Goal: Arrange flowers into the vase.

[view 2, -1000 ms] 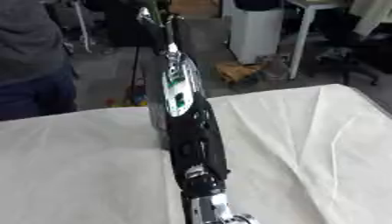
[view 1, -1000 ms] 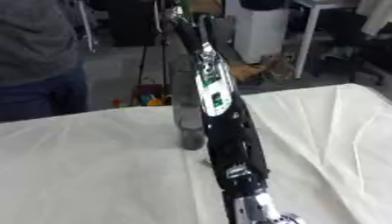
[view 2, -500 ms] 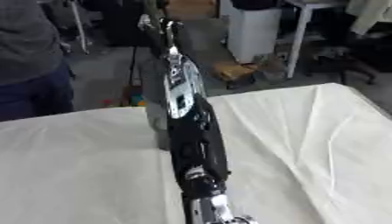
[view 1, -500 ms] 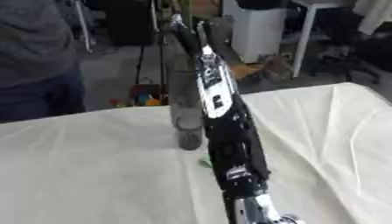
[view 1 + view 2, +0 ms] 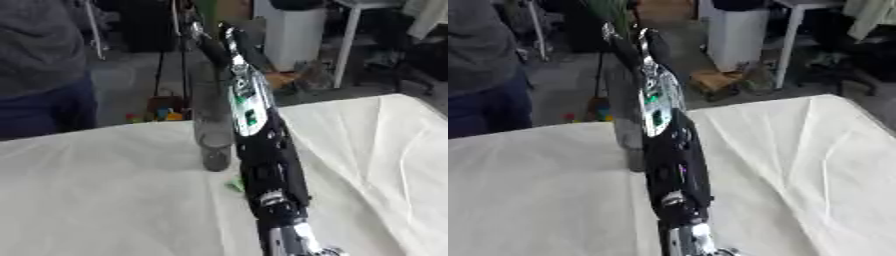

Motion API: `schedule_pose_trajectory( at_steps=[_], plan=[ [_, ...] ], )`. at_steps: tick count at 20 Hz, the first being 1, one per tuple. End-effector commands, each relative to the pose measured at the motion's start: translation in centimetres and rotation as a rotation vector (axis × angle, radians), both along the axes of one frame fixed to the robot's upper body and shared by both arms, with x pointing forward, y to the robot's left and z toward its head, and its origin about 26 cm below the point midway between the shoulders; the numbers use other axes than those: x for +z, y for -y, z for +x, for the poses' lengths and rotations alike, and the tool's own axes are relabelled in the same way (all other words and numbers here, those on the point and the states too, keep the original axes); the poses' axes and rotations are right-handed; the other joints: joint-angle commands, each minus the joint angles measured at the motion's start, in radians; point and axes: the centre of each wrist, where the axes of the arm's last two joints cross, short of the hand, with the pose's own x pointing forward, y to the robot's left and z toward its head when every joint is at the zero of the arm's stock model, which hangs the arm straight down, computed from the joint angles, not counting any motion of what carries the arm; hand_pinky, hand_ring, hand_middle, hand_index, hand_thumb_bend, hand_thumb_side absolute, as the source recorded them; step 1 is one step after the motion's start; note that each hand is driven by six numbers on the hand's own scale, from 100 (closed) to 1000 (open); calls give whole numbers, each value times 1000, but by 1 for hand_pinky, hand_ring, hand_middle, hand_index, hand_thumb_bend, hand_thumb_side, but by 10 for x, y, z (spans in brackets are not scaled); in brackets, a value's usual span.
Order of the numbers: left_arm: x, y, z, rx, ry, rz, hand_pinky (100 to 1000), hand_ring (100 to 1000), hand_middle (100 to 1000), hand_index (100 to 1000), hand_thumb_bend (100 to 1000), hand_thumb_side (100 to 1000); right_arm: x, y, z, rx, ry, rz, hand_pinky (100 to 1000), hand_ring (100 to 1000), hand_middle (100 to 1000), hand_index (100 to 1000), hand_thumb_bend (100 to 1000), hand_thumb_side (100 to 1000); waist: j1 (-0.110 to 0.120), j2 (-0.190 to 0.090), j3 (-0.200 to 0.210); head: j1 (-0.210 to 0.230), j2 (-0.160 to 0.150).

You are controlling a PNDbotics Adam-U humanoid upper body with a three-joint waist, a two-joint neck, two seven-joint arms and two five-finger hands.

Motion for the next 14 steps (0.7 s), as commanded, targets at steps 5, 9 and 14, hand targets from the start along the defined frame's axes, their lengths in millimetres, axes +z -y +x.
schedule_pose_trajectory(
  at_steps=[5,9,14],
  plan=[
    [6,-1,-2,-1,22,4,628,530,437,693,731,735,15,5,-3,-14,13,-39,861,858,639,872,401,909,4,-14,0,-4,-9],
    [6,-1,-2,-1,23,3,629,531,438,693,731,734,15,5,-4,-15,11,-42,862,859,639,870,395,912,4,-15,0,-5,-10],
    [6,-1,-2,-2,22,3,629,531,438,693,732,735,16,4,-4,-15,15,-42,862,858,637,866,378,921,3,-16,-1,-5,-11]
  ],
)
